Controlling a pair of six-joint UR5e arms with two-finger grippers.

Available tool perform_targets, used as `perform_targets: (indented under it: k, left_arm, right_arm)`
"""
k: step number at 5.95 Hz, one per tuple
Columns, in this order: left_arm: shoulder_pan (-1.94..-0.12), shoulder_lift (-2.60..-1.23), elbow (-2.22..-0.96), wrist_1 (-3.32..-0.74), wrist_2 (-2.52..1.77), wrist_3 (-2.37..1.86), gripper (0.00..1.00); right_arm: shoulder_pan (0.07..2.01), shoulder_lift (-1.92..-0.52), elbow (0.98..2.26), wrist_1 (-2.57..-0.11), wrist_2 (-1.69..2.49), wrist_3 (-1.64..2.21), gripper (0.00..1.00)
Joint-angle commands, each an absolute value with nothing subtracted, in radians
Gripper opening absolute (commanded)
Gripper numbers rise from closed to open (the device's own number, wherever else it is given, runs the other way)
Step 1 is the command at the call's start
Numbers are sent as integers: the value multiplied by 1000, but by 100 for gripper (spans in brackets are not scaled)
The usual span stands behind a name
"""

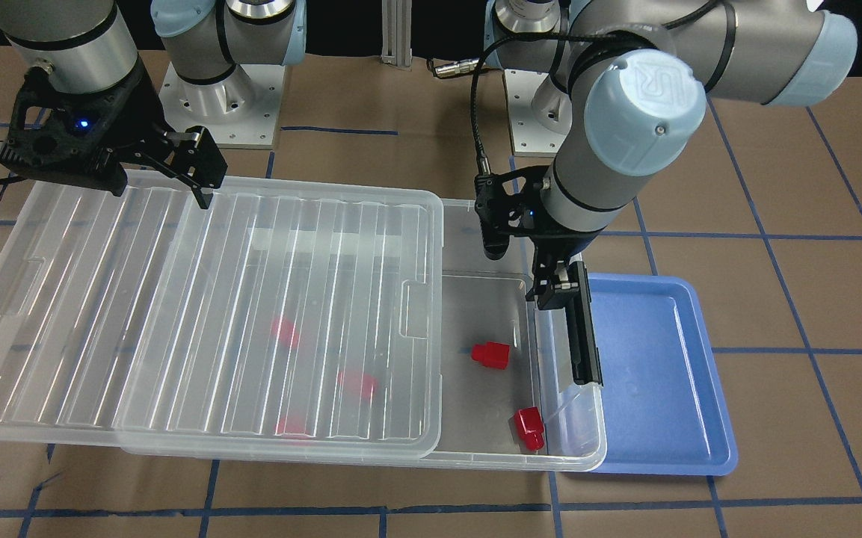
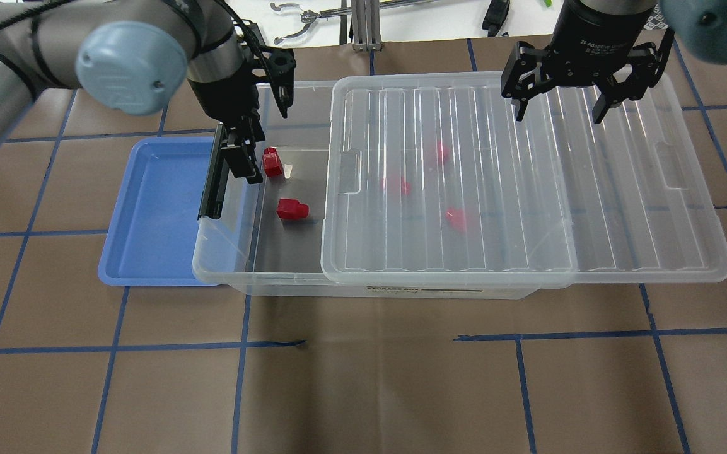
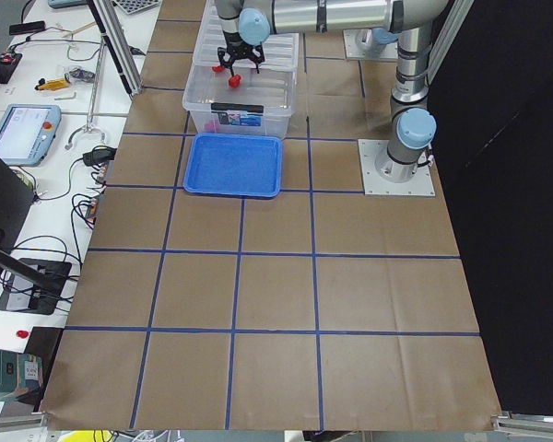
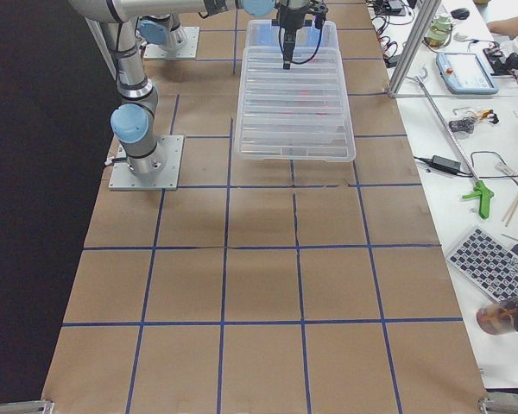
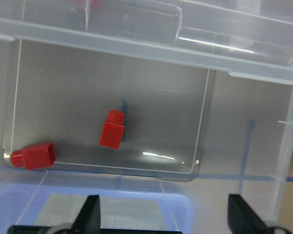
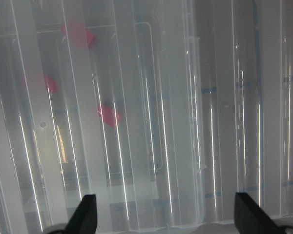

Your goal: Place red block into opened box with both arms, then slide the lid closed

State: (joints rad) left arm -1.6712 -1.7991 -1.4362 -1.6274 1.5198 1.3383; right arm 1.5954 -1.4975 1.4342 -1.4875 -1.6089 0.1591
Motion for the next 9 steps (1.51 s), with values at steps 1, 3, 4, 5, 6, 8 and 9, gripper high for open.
perform_targets:
  k: [1,3,4,5,6,8,9]
  left_arm:
    - [-1637,-1738,-1407,-1706,1523,1097,96]
    - [-1631,-1678,-1422,-1701,1539,733,98]
    - [-1629,-1669,-1416,-1684,1540,543,98]
    - [-1631,-1658,-1437,-1616,1542,341,98]
    - [-1631,-1658,-1439,-1562,1543,164,98]
    - [-1631,-1652,-1439,-1554,1543,-3,98]
    - [-1631,-1651,-1439,-1554,1542,-43,98]
  right_arm:
    - [1592,-1497,1428,-1476,-1608,158,100]
    - [1563,-1488,1431,-1494,-1614,108,100]
    - [1496,-1483,1434,-1502,-1609,-11,100]
    - [1412,-1480,1440,-1505,-1609,-96,100]
    - [1338,-1473,1448,-1560,-1612,-214,100]
    - [1193,-1442,1495,-1643,-1623,-360,100]
    - [1113,-1422,1524,-1666,-1634,-386,100]
